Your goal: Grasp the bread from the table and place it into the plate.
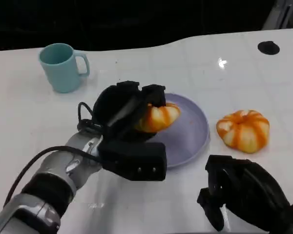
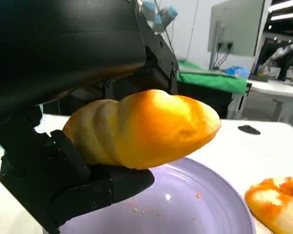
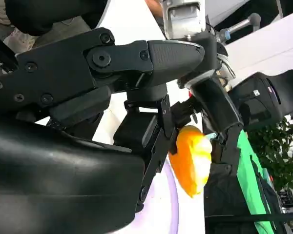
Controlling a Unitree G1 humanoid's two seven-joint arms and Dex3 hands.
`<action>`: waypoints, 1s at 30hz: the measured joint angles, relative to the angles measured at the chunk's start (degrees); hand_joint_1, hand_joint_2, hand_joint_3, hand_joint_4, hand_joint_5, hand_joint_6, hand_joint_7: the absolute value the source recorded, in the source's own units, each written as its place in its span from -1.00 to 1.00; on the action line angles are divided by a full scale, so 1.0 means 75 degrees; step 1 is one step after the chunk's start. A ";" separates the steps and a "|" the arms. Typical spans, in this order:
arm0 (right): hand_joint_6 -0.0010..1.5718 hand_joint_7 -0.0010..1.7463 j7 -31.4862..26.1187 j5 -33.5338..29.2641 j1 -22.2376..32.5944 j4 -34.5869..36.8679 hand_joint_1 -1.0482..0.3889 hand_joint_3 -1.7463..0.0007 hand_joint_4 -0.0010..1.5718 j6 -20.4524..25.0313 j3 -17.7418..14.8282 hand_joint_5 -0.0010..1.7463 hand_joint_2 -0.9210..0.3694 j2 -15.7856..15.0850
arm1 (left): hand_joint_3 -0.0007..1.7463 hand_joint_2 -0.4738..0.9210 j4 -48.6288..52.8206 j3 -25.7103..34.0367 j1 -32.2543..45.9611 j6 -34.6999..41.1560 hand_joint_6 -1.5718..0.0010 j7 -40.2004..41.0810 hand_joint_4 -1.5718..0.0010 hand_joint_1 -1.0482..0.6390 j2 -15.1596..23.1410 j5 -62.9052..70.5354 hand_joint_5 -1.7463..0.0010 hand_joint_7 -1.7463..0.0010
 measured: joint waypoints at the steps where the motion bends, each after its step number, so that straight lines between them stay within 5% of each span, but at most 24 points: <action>1: 0.41 0.80 0.0000 -0.0001 0.0004 -0.0002 -0.81 0.62 0.65 0.0000 0.0000 0.87 -1.00 0.0000 | -0.70 0.92 0.0048 -0.0027 -0.0020 0.0035 0.06 -0.0222 0.20 -0.20 0.0004 -0.0001 -0.13 0.74; 4: 0.40 0.80 0.0008 -0.0001 0.0007 -0.0005 -0.81 0.62 0.64 -0.0001 0.0000 0.87 -1.00 -0.0001 | -0.76 0.99 0.0060 -0.0179 -0.0038 0.0219 0.29 -0.0770 0.47 -0.39 0.0068 0.0031 0.23 0.96; 11: 0.40 0.80 0.0013 0.0000 0.0021 -0.0020 -0.81 0.61 0.64 -0.0001 -0.0011 0.87 -1.00 -0.0003 | -0.52 1.00 -0.0748 -0.0588 -0.0029 0.1067 0.71 -0.1939 0.98 -0.84 0.0395 0.0343 0.55 1.00; 19: 0.39 0.81 0.0003 -0.0024 0.0059 -0.0124 -0.80 0.59 0.64 -0.0001 -0.0013 0.87 -1.00 -0.0024 | -0.47 1.00 -0.2000 -0.0763 0.0191 0.1527 0.74 -0.2804 1.00 -0.90 0.0738 0.0408 0.66 1.00; 30: 0.38 0.82 0.0024 -0.0017 0.0080 -0.0123 -0.79 0.59 0.63 -0.0017 -0.0012 0.87 -1.00 -0.0034 | -0.55 1.00 -0.3276 -0.0097 0.1034 0.1124 0.61 -0.3106 0.84 -0.75 0.1257 -0.0516 0.48 0.95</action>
